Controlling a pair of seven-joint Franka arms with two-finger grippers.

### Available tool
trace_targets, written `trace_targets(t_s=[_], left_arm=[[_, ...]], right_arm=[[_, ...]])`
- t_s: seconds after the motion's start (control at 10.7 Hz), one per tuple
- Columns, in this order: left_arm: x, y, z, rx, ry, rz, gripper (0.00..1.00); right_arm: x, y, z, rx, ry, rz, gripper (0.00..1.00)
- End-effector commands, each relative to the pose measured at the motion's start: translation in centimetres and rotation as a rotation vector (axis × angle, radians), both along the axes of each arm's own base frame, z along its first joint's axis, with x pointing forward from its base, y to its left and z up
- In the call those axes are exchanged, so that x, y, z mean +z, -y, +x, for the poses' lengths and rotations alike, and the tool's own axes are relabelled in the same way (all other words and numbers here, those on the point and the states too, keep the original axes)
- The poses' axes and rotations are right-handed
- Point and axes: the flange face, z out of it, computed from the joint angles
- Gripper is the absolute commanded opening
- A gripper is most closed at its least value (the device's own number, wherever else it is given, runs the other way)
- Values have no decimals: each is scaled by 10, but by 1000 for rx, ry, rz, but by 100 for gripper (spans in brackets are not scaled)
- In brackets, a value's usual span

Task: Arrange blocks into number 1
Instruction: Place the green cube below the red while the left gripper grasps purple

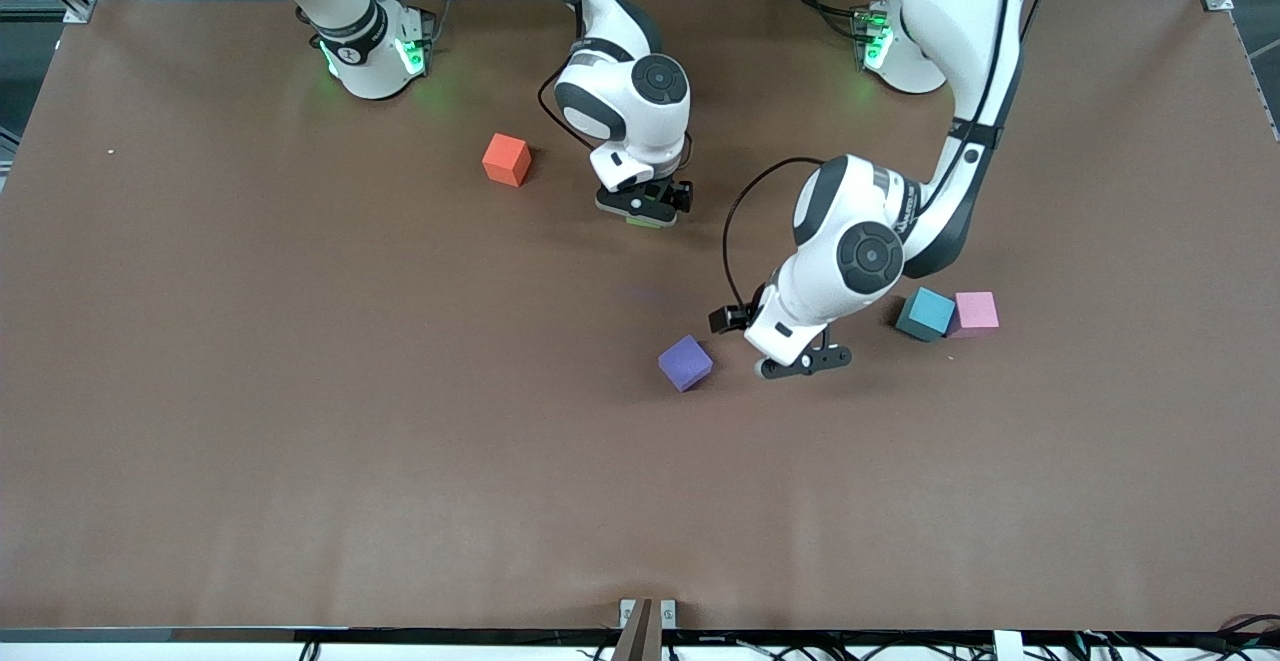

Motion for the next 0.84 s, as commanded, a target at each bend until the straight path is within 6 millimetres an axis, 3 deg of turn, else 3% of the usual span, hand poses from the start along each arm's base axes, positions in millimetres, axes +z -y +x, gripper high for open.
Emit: trace_targets(t_s=[0.0, 0.19, 0.37, 0.75], left_arm=[[-5, 13, 26, 20, 24, -25, 100], [-5, 22, 34, 46, 34, -50, 100], [-7, 29, 39, 67, 33, -75, 99], [-30, 52, 36, 140, 25, -57, 99]], right_arm=[[46, 41, 44, 85, 1, -52, 100], [86, 95, 96, 129, -9, -49, 100], [106, 151, 130, 208, -87, -66, 100], [139, 315, 201, 385, -227, -30, 100]])
